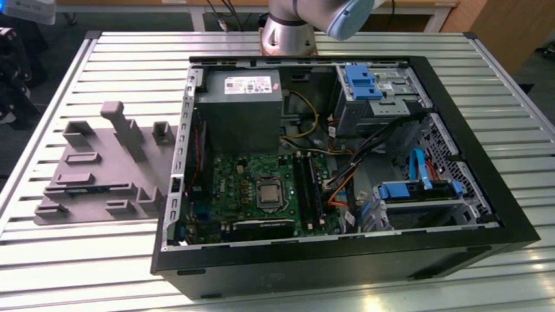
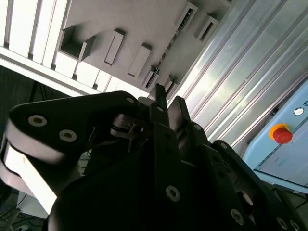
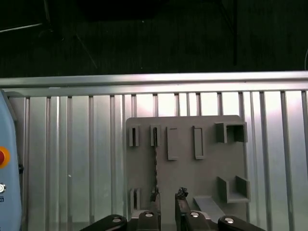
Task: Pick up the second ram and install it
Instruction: 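Pick up the second ram and move it above second insertion slot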
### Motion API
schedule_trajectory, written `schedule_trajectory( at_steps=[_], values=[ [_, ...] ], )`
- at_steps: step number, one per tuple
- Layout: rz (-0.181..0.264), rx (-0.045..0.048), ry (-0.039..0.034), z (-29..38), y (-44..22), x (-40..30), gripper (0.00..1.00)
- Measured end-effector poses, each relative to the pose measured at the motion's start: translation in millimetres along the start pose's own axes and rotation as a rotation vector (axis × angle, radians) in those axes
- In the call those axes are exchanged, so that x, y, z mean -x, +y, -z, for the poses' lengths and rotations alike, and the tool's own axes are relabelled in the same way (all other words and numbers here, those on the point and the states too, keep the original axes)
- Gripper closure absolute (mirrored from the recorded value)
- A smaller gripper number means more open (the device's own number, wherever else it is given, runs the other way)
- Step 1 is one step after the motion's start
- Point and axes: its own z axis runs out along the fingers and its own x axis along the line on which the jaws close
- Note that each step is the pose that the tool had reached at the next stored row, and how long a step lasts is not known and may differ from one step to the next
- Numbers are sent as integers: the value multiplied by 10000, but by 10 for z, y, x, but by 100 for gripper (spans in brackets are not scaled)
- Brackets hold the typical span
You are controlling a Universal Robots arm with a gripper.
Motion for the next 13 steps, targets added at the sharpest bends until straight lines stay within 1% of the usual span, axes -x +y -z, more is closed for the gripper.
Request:
schedule_trajectory(
  at_steps=[1, 2, 3, 4, 5, 6, 7, 13],
  values=[
    [0, -2, -1, -6, 0, 0, 71],
    [-1, -1, -8, -14, 0, -2, 71],
    [2, 4, -46, -21, 0, -6, 65],
    [5, 7, -105, -30, -1, -10, 59],
    [8, 8, -164, -40, -2, -15, 59],
    [10, 11, -216, -50, -1, -21, 53],
    [12, 8, -239, -65, -2, -28, 53],
    [18, 3, -248, -163, -4, -47, 53]
  ],
)
